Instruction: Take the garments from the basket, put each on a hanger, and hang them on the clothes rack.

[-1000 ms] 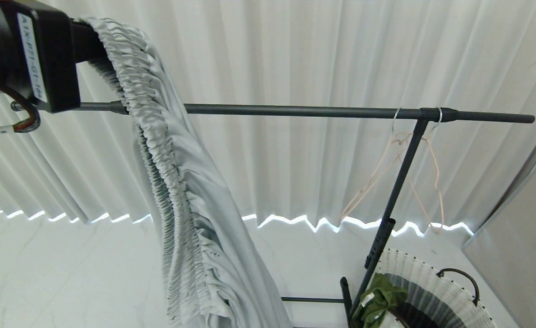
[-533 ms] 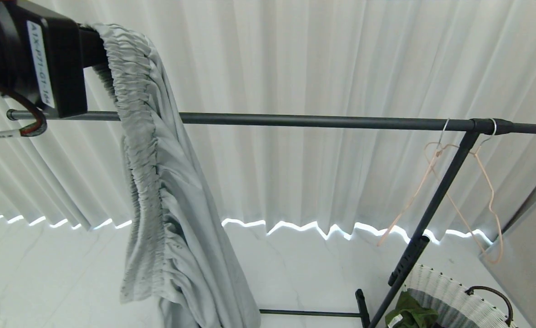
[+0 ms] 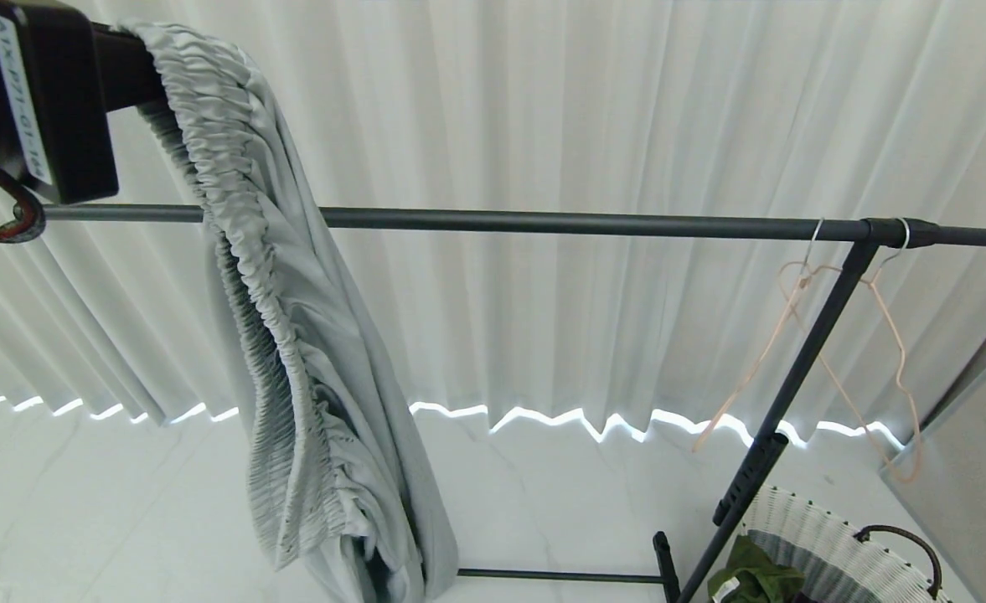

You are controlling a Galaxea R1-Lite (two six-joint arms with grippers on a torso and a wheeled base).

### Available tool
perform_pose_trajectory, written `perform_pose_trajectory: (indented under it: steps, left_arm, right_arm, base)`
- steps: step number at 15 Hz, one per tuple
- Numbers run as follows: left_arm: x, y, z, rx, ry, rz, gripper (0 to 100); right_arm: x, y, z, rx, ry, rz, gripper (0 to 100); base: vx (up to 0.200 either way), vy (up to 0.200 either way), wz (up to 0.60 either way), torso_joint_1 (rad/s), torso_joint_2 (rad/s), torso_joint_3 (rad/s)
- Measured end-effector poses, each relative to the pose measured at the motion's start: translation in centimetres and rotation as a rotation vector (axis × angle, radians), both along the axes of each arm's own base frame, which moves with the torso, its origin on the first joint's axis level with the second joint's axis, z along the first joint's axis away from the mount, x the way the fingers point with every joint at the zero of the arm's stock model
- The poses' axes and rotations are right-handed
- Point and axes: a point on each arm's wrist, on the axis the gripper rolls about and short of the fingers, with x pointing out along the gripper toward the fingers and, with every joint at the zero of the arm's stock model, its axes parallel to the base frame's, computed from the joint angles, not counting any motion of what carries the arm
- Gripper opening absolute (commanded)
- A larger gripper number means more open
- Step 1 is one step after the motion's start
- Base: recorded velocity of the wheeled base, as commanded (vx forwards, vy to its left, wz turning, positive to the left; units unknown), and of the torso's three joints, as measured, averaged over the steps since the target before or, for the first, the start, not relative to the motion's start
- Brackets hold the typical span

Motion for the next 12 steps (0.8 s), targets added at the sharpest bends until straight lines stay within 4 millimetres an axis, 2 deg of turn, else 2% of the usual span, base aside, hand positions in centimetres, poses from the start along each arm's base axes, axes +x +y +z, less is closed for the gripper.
perform_pose_trajectory:
  steps: [6,12]
  left_arm:
    - [0.0,0.1,-0.6,0.015,0.014,0.005,0]
    - [0.1,0.0,-1.2,0.024,0.030,0.010,0]
  right_arm:
    - [6.6,-0.3,-1.1,0.064,-0.018,-0.047,100]
    - [13.4,-0.1,-4.7,0.207,0.026,-0.132,100]
  base:
    - [0.000,0.000,0.00,0.000,0.00,0.000]
    - [0.000,0.000,0.00,0.000,0.00,0.000]
